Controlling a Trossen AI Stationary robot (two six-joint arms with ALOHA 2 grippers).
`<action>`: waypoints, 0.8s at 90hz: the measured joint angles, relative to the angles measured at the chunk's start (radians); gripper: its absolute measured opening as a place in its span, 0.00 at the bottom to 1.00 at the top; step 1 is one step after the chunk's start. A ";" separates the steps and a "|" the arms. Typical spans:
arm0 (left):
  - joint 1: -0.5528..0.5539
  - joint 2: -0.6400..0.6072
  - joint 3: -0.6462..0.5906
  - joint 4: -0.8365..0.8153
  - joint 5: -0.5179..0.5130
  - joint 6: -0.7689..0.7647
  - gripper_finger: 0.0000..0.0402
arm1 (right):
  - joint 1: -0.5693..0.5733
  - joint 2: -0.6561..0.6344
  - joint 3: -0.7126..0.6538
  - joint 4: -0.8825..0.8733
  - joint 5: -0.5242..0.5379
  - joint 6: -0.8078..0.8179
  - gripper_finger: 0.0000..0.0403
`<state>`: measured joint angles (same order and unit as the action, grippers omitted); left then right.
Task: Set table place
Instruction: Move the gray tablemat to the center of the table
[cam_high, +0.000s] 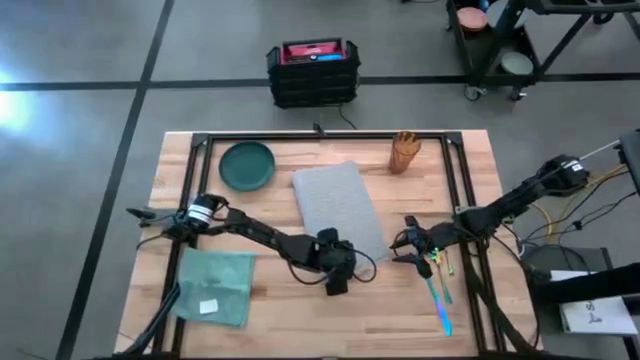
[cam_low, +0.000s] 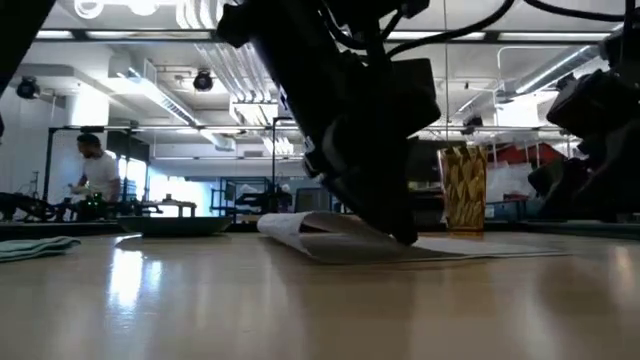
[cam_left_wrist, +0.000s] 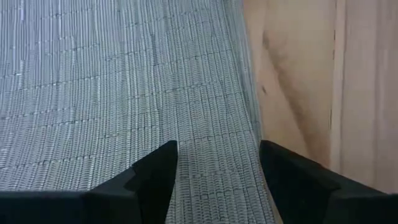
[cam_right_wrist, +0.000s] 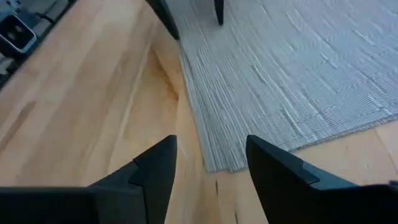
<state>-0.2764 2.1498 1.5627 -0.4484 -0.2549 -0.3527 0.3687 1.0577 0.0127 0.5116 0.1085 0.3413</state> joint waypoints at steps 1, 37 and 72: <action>0.000 0.000 0.000 0.001 0.013 0.000 0.52 | 0.000 0.002 0.001 0.000 0.000 0.000 0.45; -0.060 0.001 0.044 -0.122 -0.096 0.118 0.43 | 0.000 0.025 0.084 0.002 0.005 -0.118 0.45; -0.061 0.002 0.029 -0.123 -0.152 0.161 0.34 | 0.000 0.025 0.095 -0.006 0.023 -0.118 0.45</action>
<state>-0.3374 2.1517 1.5915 -0.5710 -0.4073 -0.1913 0.3687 1.0832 0.1078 0.5060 0.1318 0.2237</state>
